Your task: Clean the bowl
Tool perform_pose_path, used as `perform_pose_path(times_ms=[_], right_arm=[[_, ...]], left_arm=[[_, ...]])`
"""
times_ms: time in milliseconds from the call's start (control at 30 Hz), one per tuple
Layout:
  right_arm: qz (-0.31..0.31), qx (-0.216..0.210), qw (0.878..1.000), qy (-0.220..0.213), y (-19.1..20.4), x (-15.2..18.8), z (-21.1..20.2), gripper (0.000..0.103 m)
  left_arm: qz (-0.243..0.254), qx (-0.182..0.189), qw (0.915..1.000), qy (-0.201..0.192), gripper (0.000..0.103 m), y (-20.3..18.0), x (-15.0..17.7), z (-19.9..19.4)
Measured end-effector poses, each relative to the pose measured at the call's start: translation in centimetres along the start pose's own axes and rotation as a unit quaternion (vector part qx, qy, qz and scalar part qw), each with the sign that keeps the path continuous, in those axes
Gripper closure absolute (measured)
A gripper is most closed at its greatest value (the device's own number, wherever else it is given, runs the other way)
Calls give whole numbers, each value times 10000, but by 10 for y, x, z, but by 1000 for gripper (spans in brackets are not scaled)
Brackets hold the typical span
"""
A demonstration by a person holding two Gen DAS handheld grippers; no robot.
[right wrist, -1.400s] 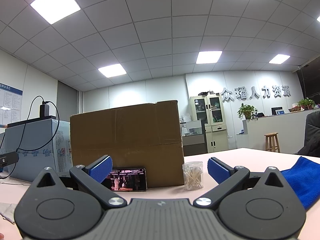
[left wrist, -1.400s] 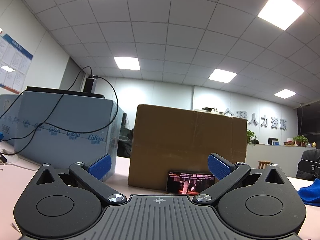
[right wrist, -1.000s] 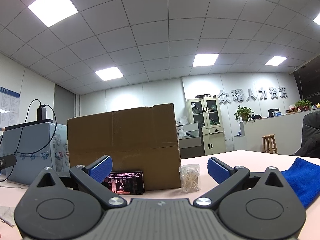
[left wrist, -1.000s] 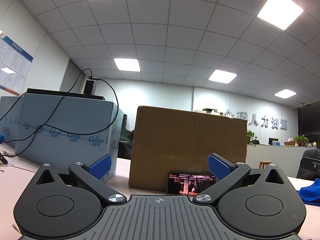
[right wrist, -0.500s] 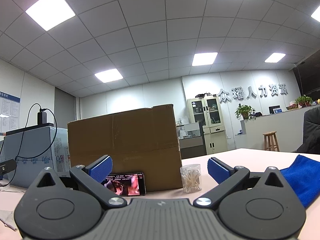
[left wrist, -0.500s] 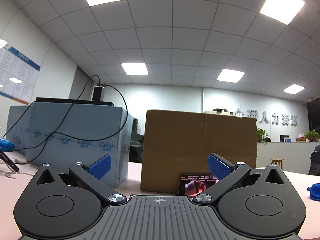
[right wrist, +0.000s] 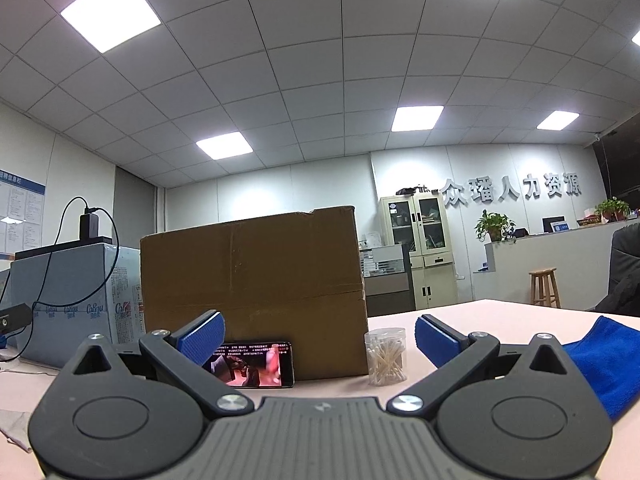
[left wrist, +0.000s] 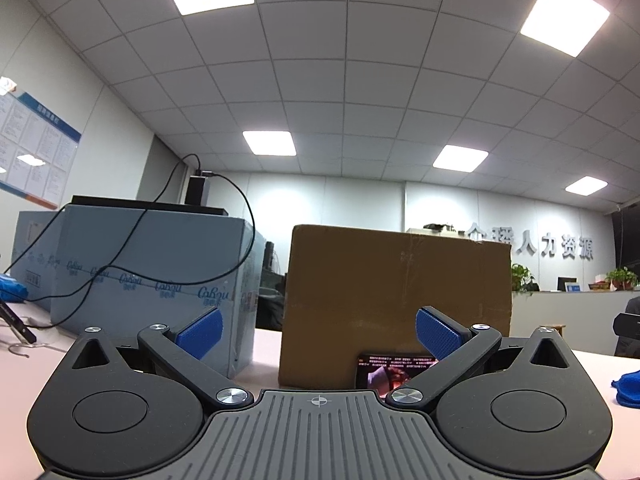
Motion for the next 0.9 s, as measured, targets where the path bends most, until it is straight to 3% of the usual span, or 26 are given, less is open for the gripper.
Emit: perform_pose_path(times_ms=[233,600,900], right_arm=[[134,-97,9999,50,-9,-3,-2,0],[454,-668,9967,-39,-20,-10,-14,0],[413,-674,9969,43,-15,-12,-8,0]], left_arm=[[-51,94,9997,220,0,-1,4,6],[-164,69,9989,438,0,1,8,11],[-212,56,9988,440,0,3,8,9]])
Point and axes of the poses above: each gripper's, at about its wrist camera, not at the fingertips, and z roughly the way its jaws point, y to its left, x to its underside, the point moved 8 cm from there along z, roughly the way its jaws point, and after that the axes turned 2 degrees about -y, right-handed, at the moved point
